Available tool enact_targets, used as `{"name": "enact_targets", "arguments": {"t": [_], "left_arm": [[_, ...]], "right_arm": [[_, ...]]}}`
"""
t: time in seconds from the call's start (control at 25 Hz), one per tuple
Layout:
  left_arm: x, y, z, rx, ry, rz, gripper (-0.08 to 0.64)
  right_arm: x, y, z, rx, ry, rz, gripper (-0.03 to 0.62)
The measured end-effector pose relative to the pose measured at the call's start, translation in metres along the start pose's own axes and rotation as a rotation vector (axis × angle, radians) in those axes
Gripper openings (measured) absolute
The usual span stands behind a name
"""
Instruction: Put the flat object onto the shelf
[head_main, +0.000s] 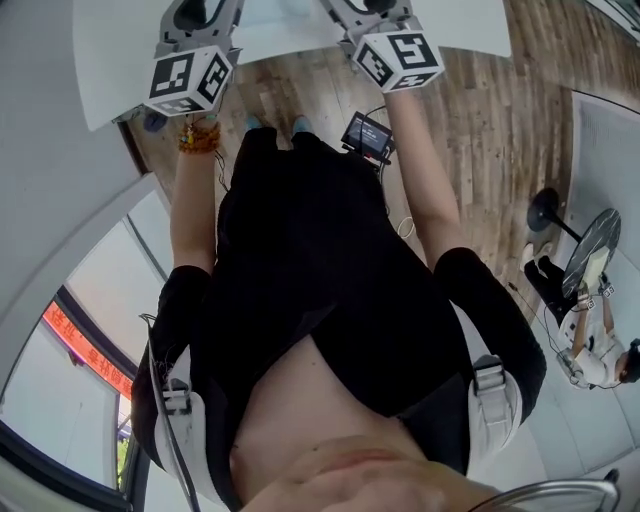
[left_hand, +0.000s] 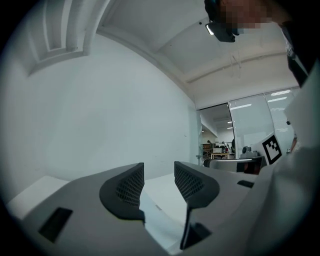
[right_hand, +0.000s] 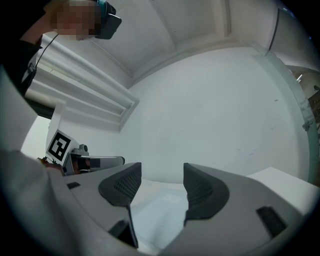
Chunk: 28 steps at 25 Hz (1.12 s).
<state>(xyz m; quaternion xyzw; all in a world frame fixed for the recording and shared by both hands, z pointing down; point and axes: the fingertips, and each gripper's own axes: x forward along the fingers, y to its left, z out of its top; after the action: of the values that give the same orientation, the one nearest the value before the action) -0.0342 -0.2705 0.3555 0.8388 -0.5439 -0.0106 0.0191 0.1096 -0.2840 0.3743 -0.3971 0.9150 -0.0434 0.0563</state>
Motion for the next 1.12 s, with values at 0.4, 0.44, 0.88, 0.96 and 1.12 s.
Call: {"name": "enact_targets", "arguments": {"t": [0.4, 0.44, 0.88, 0.96, 1.12], "left_arm": [[-0.031, -0.014, 0.04, 0.077, -0.094, -0.009, 0.181], [-0.031, -0.016, 0.038, 0.079, -0.096, -0.013, 0.18], [-0.104, 0.022, 0.058, 0.094, -0.166, 0.001, 0.141], [-0.115, 0.025, 0.06, 0.093, -0.173, 0.009, 0.138], [-0.132, 0.027, 0.057, 0.1, -0.17, 0.018, 0.132]], "right_arm": [[-0.002, 0.053, 0.036, -0.064, -0.053, 0.036, 0.272], [-0.003, 0.053, 0.034, -0.068, -0.053, 0.035, 0.272], [0.0, 0.131, 0.033, -0.157, -0.052, -0.018, 0.262], [-0.005, 0.139, 0.032, -0.135, -0.053, -0.026, 0.247], [-0.011, 0.149, 0.033, -0.126, -0.069, -0.043, 0.219]]}}
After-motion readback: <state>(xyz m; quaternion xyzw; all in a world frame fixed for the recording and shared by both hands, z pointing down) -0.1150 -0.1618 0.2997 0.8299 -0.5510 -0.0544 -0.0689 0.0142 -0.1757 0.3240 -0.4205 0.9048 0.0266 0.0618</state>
